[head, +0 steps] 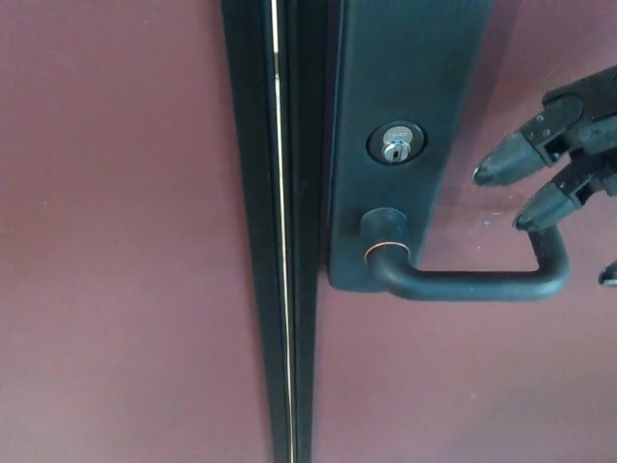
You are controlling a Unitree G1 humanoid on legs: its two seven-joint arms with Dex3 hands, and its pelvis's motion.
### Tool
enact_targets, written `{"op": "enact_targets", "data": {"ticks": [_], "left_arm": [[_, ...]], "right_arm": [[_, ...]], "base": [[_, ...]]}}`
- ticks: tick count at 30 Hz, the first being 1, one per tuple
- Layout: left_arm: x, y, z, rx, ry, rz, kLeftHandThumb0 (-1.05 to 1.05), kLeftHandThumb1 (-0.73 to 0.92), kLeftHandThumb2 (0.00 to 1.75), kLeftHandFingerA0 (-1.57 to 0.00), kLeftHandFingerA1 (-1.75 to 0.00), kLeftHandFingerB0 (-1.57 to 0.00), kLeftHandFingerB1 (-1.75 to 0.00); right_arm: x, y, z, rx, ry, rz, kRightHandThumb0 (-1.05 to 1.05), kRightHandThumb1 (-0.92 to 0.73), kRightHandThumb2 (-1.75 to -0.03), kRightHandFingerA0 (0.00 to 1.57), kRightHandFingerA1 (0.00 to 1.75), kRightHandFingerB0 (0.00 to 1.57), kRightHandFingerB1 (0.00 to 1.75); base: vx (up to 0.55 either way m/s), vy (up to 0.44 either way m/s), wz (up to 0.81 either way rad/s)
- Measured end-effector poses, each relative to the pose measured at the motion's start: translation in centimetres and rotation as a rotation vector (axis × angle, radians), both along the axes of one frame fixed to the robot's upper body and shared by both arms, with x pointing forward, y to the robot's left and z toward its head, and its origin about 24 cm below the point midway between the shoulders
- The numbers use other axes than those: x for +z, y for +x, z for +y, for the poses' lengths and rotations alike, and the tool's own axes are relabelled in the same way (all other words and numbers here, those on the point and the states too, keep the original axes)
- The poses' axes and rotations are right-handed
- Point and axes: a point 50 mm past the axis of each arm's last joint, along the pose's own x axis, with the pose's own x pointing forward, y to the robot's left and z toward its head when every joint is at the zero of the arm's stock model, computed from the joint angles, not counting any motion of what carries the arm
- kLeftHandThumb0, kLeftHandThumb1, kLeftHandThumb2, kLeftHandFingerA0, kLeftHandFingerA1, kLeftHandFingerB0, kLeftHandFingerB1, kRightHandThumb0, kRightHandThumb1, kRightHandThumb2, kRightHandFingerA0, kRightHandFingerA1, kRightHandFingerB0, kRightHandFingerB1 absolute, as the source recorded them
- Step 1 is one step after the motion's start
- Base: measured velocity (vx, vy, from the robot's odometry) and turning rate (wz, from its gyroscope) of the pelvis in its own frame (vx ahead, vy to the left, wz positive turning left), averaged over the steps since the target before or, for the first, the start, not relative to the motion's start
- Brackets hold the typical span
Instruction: The robot walks towards the door handle and put its right hand on it and twist the handle
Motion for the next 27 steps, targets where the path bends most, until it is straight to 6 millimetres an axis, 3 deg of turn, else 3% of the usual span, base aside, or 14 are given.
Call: {"op": "enact_targets", "data": {"ticks": [3, 4, 11, 27], "left_arm": [[0.0, 0.0, 0.0, -0.002, 0.0, 0.001, -0.14, 0.73, 0.61, -0.45, -0.43, -0.34, -0.36], [0.0, 0.0, 0.0, -0.004, 0.0, 0.001, -0.14, 0.73, 0.61, -0.45, -0.42, -0.34, -0.36], [0.0, -0.1, -0.1, -0.011, 0.0, 0.003, -0.14, 0.73, 0.61, -0.45, -0.42, -0.34, -0.36], [0.0, -0.1, -0.1, -0.018, 0.001, 0.003, -0.14, 0.73, 0.61, -0.45, -0.42, -0.34, -0.36]], "right_arm": [[0.0, 0.1, -0.1, -0.012, -0.011, -0.015, -0.45, -0.38, -0.73, 0.38, 0.53, 0.37, 0.48], [0.0, 0.2, -0.1, -0.018, -0.015, -0.023, -0.39, -0.52, -0.56, 0.42, 0.42, 0.43, 0.37], [-0.3, 0.6, -0.3, -0.048, -0.036, -0.054, -0.4, -0.52, -0.56, 0.39, 0.4, 0.43, 0.37], [-4.3, 1.8, 1.1, -0.04, -0.087, 0.052, -0.41, -0.53, -0.55, 0.37, 0.39, 0.41, 0.36]], "base": [[0.0, 0.0, 0.0], [0.0, 0.0, 0.0], [0.0, 0.0, 0.0], [0.0, 0.0, 0.0]]}}
